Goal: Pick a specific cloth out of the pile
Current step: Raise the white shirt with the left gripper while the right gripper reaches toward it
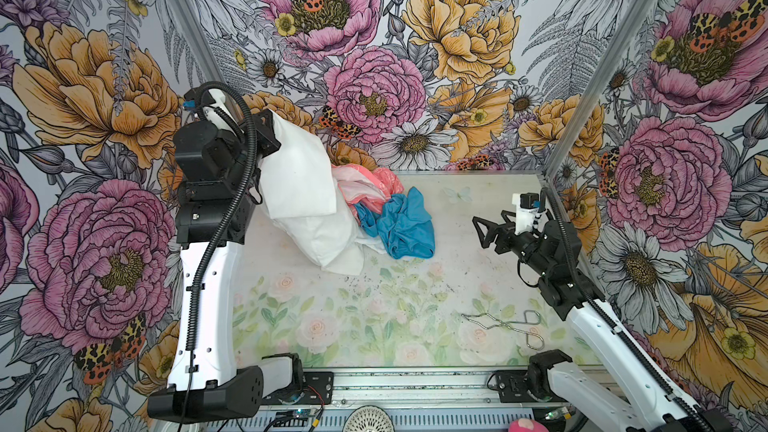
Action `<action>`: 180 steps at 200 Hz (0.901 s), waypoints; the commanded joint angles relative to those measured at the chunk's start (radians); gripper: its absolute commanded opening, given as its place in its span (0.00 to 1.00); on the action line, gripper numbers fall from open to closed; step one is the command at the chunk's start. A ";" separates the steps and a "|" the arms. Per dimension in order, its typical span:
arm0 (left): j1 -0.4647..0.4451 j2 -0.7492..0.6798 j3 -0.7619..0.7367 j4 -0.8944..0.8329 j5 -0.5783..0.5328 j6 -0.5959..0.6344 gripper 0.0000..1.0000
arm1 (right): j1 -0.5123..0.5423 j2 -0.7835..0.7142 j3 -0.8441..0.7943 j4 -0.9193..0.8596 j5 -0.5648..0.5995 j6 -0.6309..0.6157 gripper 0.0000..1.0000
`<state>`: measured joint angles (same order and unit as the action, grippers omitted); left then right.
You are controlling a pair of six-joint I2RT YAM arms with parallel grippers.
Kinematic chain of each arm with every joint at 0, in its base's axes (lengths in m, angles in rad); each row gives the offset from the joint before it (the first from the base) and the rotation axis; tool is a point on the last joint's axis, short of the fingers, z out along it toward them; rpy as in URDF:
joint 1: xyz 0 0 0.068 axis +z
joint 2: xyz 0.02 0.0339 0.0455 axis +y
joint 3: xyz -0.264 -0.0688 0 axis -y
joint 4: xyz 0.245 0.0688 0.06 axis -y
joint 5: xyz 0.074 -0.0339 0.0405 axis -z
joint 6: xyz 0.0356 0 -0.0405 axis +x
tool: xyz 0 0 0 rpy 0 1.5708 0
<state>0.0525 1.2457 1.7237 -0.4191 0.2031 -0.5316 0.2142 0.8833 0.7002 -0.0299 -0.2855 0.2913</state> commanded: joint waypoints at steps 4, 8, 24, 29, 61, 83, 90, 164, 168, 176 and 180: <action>-0.047 0.007 0.072 0.053 0.013 -0.001 0.00 | 0.030 0.011 0.044 0.004 0.000 -0.004 1.00; -0.055 0.011 0.082 0.054 0.013 0.000 0.00 | 0.036 0.014 0.046 0.004 0.002 -0.004 1.00; -0.098 0.029 0.115 0.053 0.014 0.008 0.00 | 0.064 0.028 0.061 0.011 0.005 -0.003 0.99; -0.113 0.036 0.127 0.051 0.013 0.011 0.00 | 0.075 0.034 0.066 0.014 0.006 0.000 1.00; -0.216 0.091 0.208 0.033 0.004 0.047 0.00 | 0.164 0.084 0.103 0.048 0.022 0.002 0.99; -0.276 0.129 0.238 0.033 0.010 0.053 0.00 | 0.238 0.128 0.136 0.081 0.037 0.003 0.99; -0.295 0.141 0.246 0.033 0.013 0.056 0.00 | 0.260 0.142 0.148 0.091 0.042 0.001 1.00; -0.495 0.234 0.188 0.034 0.006 0.116 0.00 | 0.417 0.298 0.299 0.183 0.072 -0.001 0.99; -0.506 0.237 0.179 0.036 0.001 0.119 0.00 | 0.420 0.308 0.303 0.188 0.080 -0.001 0.99; -0.523 0.241 0.157 0.046 -0.004 0.122 0.00 | 0.424 0.322 0.307 0.200 0.099 0.002 0.99; -0.535 0.242 0.142 0.055 -0.006 0.122 0.00 | 0.426 0.329 0.307 0.210 0.109 0.004 0.99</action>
<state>-0.4347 1.4815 1.9148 -0.4175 0.2031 -0.4450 0.6258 1.1751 0.9710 0.1146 -0.2325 0.2916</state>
